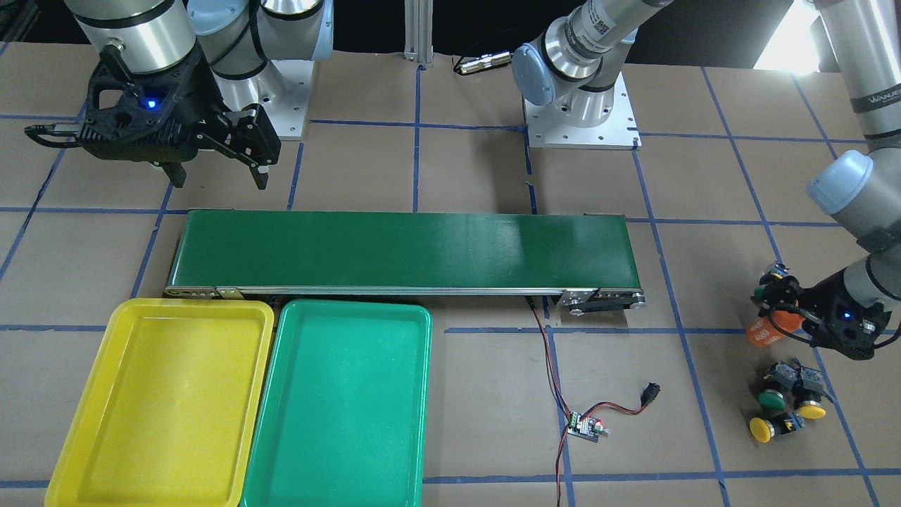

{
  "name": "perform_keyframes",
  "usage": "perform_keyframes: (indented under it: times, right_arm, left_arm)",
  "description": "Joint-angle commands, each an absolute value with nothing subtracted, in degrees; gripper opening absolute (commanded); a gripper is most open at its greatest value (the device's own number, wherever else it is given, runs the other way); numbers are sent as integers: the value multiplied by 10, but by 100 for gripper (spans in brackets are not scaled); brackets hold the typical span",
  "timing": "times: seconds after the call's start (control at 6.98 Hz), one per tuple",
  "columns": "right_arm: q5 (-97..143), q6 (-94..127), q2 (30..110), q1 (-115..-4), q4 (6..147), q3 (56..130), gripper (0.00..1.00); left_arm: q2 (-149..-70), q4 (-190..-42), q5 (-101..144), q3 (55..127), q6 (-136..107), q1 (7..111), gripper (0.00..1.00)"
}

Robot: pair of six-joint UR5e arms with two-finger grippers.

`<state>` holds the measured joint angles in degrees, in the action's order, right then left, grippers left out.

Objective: Sort buttons by color to trays
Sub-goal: 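Grasp the nearer orange cylinder with the left gripper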

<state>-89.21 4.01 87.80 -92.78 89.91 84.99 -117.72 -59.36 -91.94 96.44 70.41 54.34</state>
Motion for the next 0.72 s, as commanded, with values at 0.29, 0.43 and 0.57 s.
perform_keyframes:
  times: [0.29, 0.43, 0.57]
  right_arm:
    - [-892, 40, 878, -927, 899, 850, 100]
    - [-892, 40, 878, -927, 899, 850, 100]
    - [-892, 40, 878, -927, 898, 850, 100]
  left_arm:
    - [-1156, -604, -925, 972, 684, 545, 7]
    - [-1128, -661, -922, 970, 632, 555, 7]
    - [-1081, -733, -914, 971, 545, 578, 7]
